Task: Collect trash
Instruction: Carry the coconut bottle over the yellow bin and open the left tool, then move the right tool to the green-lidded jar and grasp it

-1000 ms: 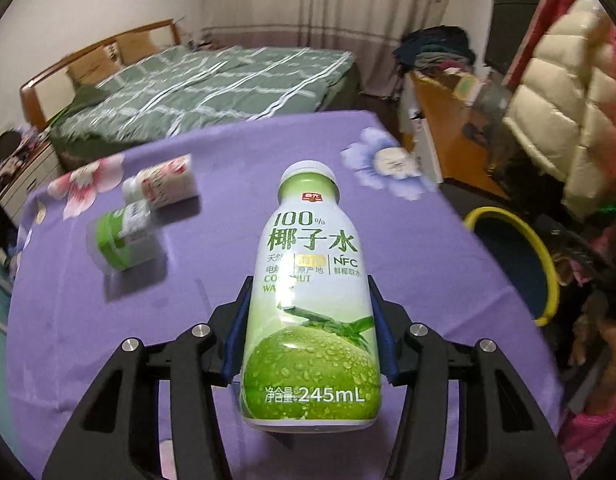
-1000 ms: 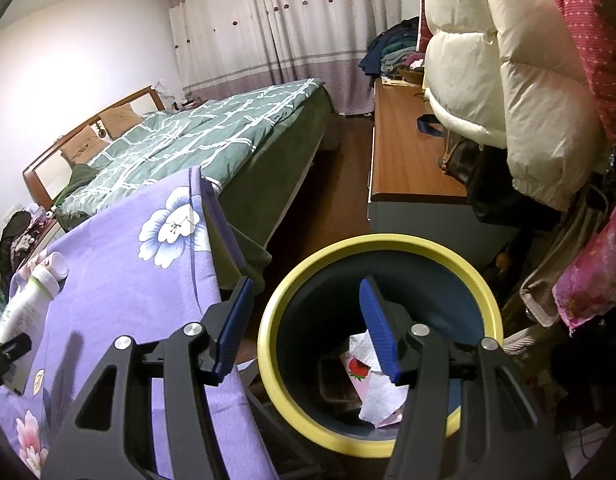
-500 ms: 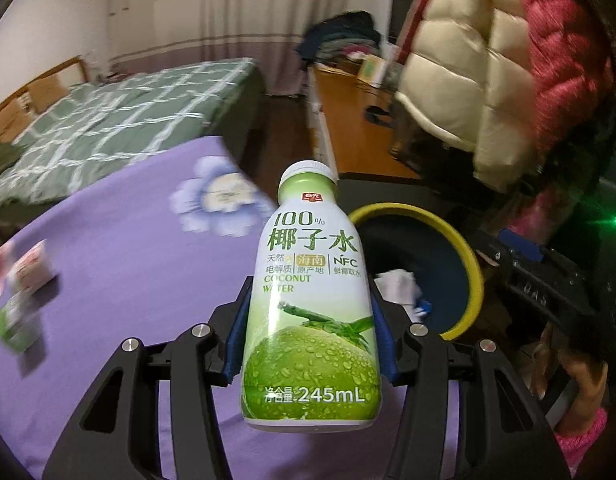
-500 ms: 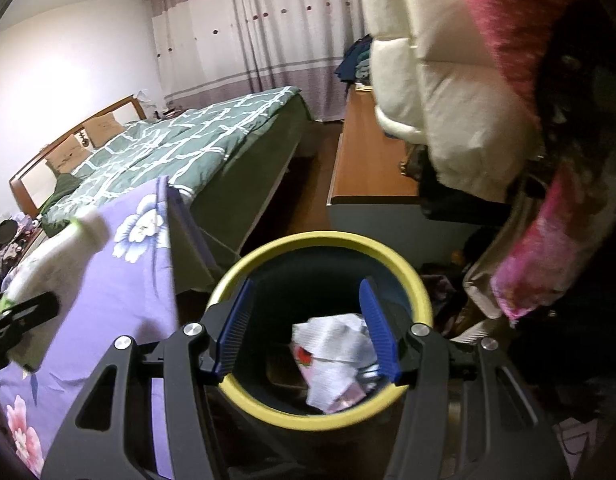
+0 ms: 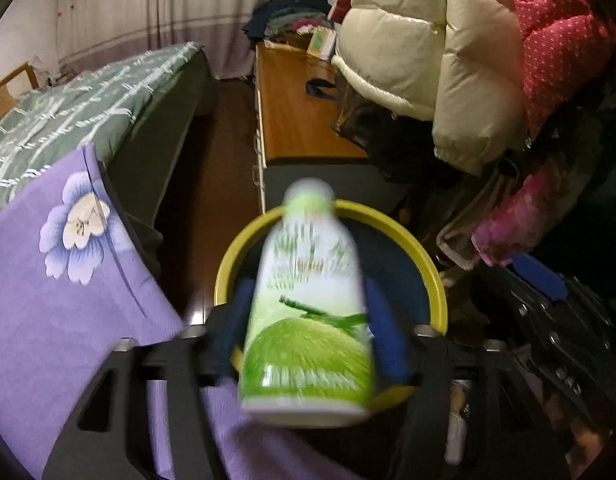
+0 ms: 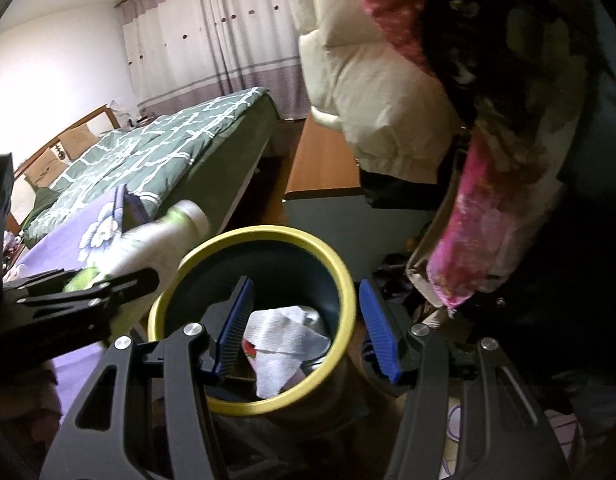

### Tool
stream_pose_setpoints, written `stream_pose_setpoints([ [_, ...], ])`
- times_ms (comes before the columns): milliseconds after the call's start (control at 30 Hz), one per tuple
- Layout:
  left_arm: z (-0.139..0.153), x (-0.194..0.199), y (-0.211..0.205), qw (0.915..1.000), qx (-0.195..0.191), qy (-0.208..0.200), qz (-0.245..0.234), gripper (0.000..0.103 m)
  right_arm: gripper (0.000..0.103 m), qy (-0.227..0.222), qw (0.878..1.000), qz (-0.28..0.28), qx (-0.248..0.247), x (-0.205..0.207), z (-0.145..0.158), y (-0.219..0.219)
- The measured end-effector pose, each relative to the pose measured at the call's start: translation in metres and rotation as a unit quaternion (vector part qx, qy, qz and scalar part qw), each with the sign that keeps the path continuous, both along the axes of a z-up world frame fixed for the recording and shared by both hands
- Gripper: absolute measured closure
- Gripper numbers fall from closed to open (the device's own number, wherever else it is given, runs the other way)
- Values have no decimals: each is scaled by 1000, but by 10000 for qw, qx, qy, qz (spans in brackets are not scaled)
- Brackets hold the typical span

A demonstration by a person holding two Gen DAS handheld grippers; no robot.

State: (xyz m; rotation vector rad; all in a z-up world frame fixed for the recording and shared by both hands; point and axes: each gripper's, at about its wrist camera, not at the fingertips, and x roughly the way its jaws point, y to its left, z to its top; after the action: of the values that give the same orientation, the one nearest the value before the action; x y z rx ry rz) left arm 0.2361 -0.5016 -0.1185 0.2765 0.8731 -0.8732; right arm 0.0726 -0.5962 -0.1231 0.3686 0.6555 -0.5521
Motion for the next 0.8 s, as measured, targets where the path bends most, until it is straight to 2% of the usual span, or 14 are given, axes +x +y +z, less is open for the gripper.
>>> stream_pose_setpoints([
  [33, 4, -1, 0, 9999, -64, -97, 66, 17, 50, 0, 10000, -7, 11, -1, 0, -1],
  [200, 30, -8, 24, 9986, -382, -322, 198, 17, 50, -11, 9999, 91, 56, 4, -1, 4],
  [400, 60, -14, 108, 9933, -676, -631, 691, 13, 50, -26, 9993, 358, 37, 15, 3, 24],
  [500, 67, -13, 159, 9882, -754, -710, 1126, 13, 50, -65, 9984, 566, 30, 25, 8, 41],
  [700, 64, -6, 278, 9693, -695, -804, 2218, 11, 50, -96, 9940, 1092, -1, 53, 16, 87],
  [800, 62, -3, 342, 9526, -595, -928, 2836, 11, 50, -65, 9896, 1433, -39, 72, 19, 120],
])
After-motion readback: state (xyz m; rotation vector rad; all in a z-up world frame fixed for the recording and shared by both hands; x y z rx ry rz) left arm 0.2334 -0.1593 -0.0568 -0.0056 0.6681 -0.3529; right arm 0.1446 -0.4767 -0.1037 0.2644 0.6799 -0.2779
